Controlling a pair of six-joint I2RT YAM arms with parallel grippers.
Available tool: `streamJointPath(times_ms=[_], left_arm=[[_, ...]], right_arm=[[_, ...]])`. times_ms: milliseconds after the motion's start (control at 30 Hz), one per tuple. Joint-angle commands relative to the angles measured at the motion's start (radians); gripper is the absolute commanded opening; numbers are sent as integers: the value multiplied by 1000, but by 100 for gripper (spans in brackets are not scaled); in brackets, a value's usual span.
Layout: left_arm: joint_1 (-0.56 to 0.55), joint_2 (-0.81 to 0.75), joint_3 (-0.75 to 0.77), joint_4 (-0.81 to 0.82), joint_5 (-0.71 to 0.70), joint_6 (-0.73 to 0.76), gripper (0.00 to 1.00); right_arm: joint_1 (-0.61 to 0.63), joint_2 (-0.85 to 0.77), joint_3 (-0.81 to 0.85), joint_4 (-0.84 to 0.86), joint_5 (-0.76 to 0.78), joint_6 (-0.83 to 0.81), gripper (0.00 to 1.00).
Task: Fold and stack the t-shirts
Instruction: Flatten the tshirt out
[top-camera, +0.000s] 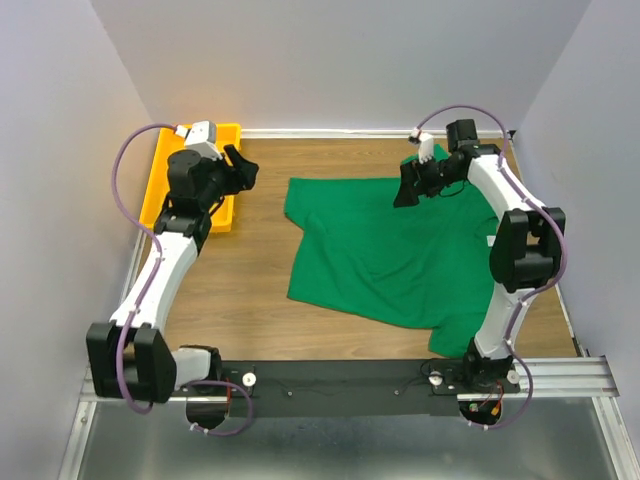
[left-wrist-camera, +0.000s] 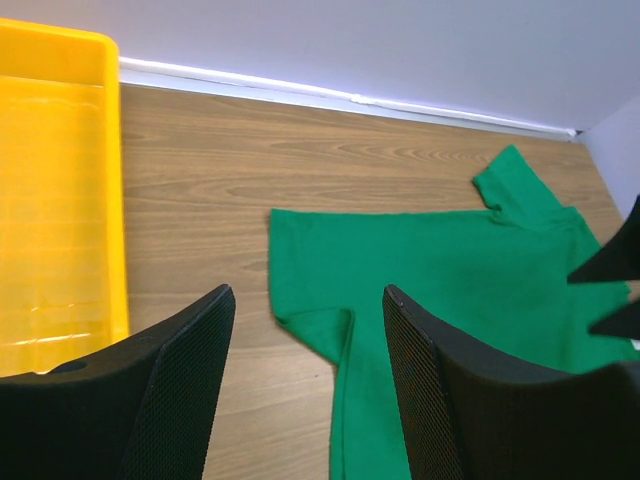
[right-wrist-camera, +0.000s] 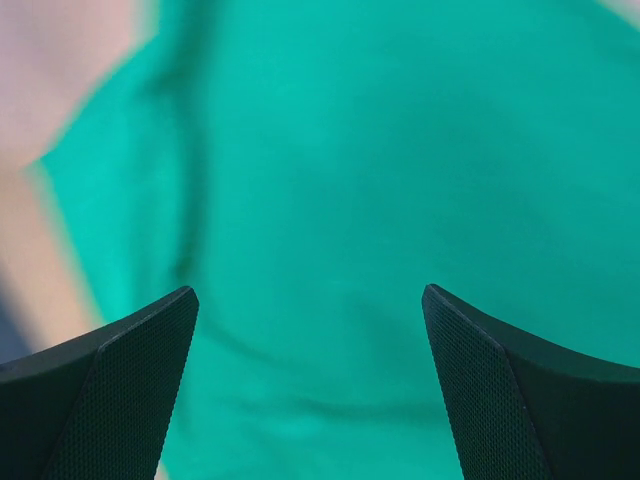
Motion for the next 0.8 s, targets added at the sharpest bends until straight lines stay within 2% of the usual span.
streamJointPath(times_ms=[0,33,100,200,233,267,333,433,500,667,767], left_arm=[[3,127,21,53,130,-68,66],[-18,202,38,55,145,-82,64],[-49,285,106,46,173,-75,64],[-125,538,296,-102,175,-26,63],[-144,539,341,-145,167,-15,63],[-181,621,413,-213,134,-1,64],[-210,707,479,-242,68,7,64],[-205,790,564,-262,-3,-4,64],[-195,890,689,-298,-58,-12,64],[-193,1133,1038,-464,-146,-35,64],[-187,1226,1148,-554,-192,-35,60]], right_arm=[[-22,36,31,216,314,188,100],[-29,47,37,271,433,214,100],[-56,84,62,330,541,289,99],[-98,167,166,358,603,384,93],[-102,184,189,358,617,400,92],[-102,196,204,361,629,415,88],[-150,243,252,372,659,449,87],[-187,305,292,373,661,435,87],[-210,323,298,372,637,434,87],[-253,320,261,349,439,392,87],[-282,307,232,347,362,394,87]])
